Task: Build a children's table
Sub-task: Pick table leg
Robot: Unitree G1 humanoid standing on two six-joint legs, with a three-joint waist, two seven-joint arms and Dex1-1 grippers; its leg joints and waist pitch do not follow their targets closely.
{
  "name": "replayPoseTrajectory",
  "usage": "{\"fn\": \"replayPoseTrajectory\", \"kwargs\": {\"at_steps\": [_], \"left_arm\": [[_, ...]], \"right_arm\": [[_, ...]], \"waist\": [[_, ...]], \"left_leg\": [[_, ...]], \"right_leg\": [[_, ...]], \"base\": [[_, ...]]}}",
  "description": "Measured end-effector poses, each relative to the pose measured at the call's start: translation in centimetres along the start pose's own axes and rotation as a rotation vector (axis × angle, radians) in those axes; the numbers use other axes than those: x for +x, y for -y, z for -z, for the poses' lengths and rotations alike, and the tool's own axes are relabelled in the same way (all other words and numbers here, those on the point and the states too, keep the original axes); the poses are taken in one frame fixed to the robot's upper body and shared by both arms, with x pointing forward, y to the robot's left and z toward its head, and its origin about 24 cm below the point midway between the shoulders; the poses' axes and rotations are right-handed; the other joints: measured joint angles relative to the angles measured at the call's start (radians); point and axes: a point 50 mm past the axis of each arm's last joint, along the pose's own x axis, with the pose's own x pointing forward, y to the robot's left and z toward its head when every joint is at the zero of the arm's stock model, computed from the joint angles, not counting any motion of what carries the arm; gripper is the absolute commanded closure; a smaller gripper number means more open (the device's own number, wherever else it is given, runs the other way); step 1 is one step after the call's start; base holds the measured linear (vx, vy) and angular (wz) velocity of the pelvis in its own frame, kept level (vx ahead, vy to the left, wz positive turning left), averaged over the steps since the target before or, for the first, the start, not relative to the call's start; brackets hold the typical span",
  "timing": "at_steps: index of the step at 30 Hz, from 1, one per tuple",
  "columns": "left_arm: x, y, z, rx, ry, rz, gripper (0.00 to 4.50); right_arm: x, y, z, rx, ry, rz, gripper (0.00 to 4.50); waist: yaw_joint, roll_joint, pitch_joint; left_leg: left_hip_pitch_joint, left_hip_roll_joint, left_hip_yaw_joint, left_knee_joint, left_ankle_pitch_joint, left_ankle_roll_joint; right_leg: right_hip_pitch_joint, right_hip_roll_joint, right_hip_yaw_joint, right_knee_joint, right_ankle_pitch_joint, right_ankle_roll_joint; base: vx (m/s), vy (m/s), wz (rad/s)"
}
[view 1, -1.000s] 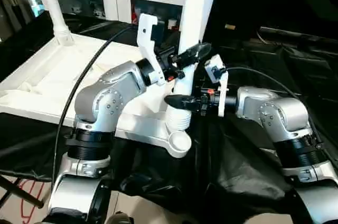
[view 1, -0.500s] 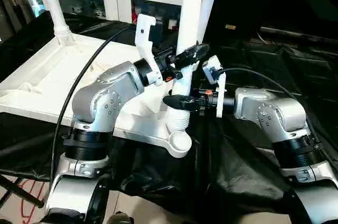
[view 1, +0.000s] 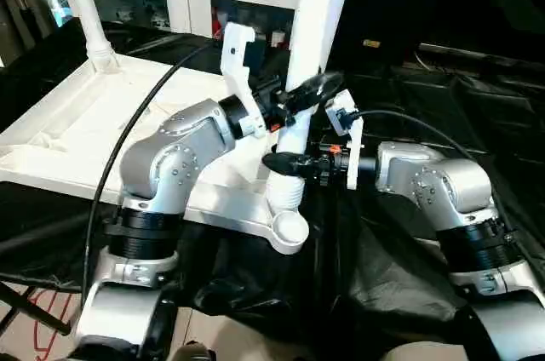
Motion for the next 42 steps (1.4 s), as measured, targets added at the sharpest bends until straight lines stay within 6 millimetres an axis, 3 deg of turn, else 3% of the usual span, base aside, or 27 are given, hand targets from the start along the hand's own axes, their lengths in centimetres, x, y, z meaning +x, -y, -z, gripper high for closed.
{"fn": "replayPoseTrajectory", "kwargs": {"at_steps": [3, 6, 9, 12, 15, 16, 19, 23, 28, 34, 35, 40, 42], "left_arm": [[0.2, 0.0, -1.5, -0.077, 0.174, -0.005, 1.36], [0.1, -0.5, -4.3, -0.11, 0.354, -0.044, 1.36], [-0.9, -1.7, -5.3, -0.117, 0.397, -0.093, 1.36], [-2.7, -2.9, -4.1, 0.034, 0.232, -0.118, 1.36], [-4.7, -3.6, -0.5, 0.261, -0.117, -0.072, 1.36], [-5.5, -3.8, 1.2, 0.28, -0.231, -0.045, 1.36], [-6.8, -3.6, 3.8, 0.257, -0.39, 0.064, 1.36], [-8.9, -3.2, 4.6, 0.303, -0.576, 0.255, 1.36], [-10.7, -3.4, 6.6, 0.328, -0.804, 0.412, 1.36], [-11.5, -3.7, 8.1, 0.352, -0.934, 0.511, 1.36], [-11.6, -4.1, 8.3, 0.365, -0.951, 0.505, 1.65], [-12.1, -5.1, 8.8, 0.401, -1.016, 0.482, 1.78], [-12.2, -5.3, 8.9, 0.405, -1.021, 0.48, 2.08]], "right_arm": [[0.1, 0.2, 0.1, 0.027, 0.031, 0.018, 2.59], [0.5, -0.1, -0.1, 0.042, 0.078, 0.004, 2.6], [0.3, 0.1, -0.5, 0.045, 0.133, 0.03, 2.6], [0.0, 0.5, -0.8, 0.031, 0.163, 0.073, 2.6], [-0.4, 1.1, -0.2, -0.005, 0.162, 0.173, 2.6], [-0.6, 1.4, 0.0, -0.014, 0.156, 0.211, 2.6], [-0.7, 1.7, 0.2, -0.028, 0.16, 0.27, 2.6], [-1.5, 2.2, 1.1, -0.025, 0.152, 0.338, 2.6], [-1.8, 2.2, 1.8, -0.023, 0.143, 0.354, 2.6], [-2.3, 1.7, 1.4, -0.063, 0.152, 0.362, 2.61], [-2.3, 1.7, 1.6, -0.06, 0.149, 0.364, 2.61], [-2.3, 1.6, 1.9, -0.061, 0.138, 0.36, 2.61], [-2.3, 1.5, 1.9, -0.067, 0.138, 0.36, 2.61]], "waist": [[0.0, 0.0, 0.0], [-0.001, 0.0, 0.0], [-0.001, 0.001, 0.0], [-0.002, 0.001, 0.0], [0.001, 0.004, 0.0], [0.001, 0.007, 0.002], [0.0, 0.012, 0.005], [-0.005, 0.019, 0.005], [-0.008, 0.045, 0.005], [-0.014, 0.054, 0.005], [-0.016, 0.054, 0.005], [-0.035, 0.055, 0.005], [-0.037, 0.055, 0.005]], "left_leg": [[0.0, 0.0, 0.0, 0.0, 0.0, 0.0], [0.001, 0.0, 0.0, 0.001, 0.0, 0.0], [0.001, 0.0, 0.0, 0.0, 0.0, 0.0], [0.001, 0.0, 0.0, 0.0, 0.0, 0.0], [0.001, 0.0, -0.001, -0.001, 0.0, 0.0], [0.0, -0.001, -0.001, -0.001, 0.0, 0.0], [0.0, -0.001, -0.001, 0.0, 0.0, -0.001], [0.003, -0.001, 0.0, -0.001, 0.001, -0.001], [0.005, -0.001, 0.0, -0.001, 0.001, -0.001], [0.012, -0.001, 0.0, -0.001, 0.001, -0.001], [0.013, -0.001, 0.0, -0.001, 0.001, -0.001], [0.014, -0.002, 0.0, 0.0, 0.001, -0.001], [0.014, -0.001, 0.0, -0.001, 0.001, -0.001]], "right_leg": [[0.0, 0.0, 0.0, 0.0, 0.0, 0.0], [0.0, 0.0, 0.0, 0.0, 0.0, 0.0], [0.0, 0.0, 0.0, 0.0, 0.0, 0.001], [0.0, 0.0, 0.0, 0.0, -0.002, 0.003], [0.0, 0.0, 0.0, -0.001, -0.002, 0.004], [0.0, 0.0, 0.001, 0.0, -0.001, 0.002], [0.0, 0.0, 0.001, 0.001, 0.0, 0.0], [0.0, 0.0, 0.002, 0.003, 0.0, 0.0], [0.0, 0.0, 0.004, 0.005, -0.002, 0.003], [0.004, 0.0, 0.004, 0.008, -0.004, 0.004], [0.005, 0.0, 0.004, 0.008, -0.004, 0.004], [0.005, 0.0, 0.004, 0.008, -0.004, 0.004], [0.005, 0.0, 0.004, 0.008, -0.004, 0.004]], "base": [[0.0, 0.0, 0.0], [0.0, 0.0, 0.0], [0.0, 0.0, 0.0], [0.0, 0.0, 0.0], [0.0, 0.0, 0.0], [0.0, 0.0, 0.0], [0.0, 0.0, 0.0], [0.0, 0.0, 0.0], [0.0, 0.0, 0.0], [0.0, 0.0, 0.0], [0.0, 0.0, 0.0], [0.0, 0.0, 0.0], [0.0, 0.0, 0.0]]}}
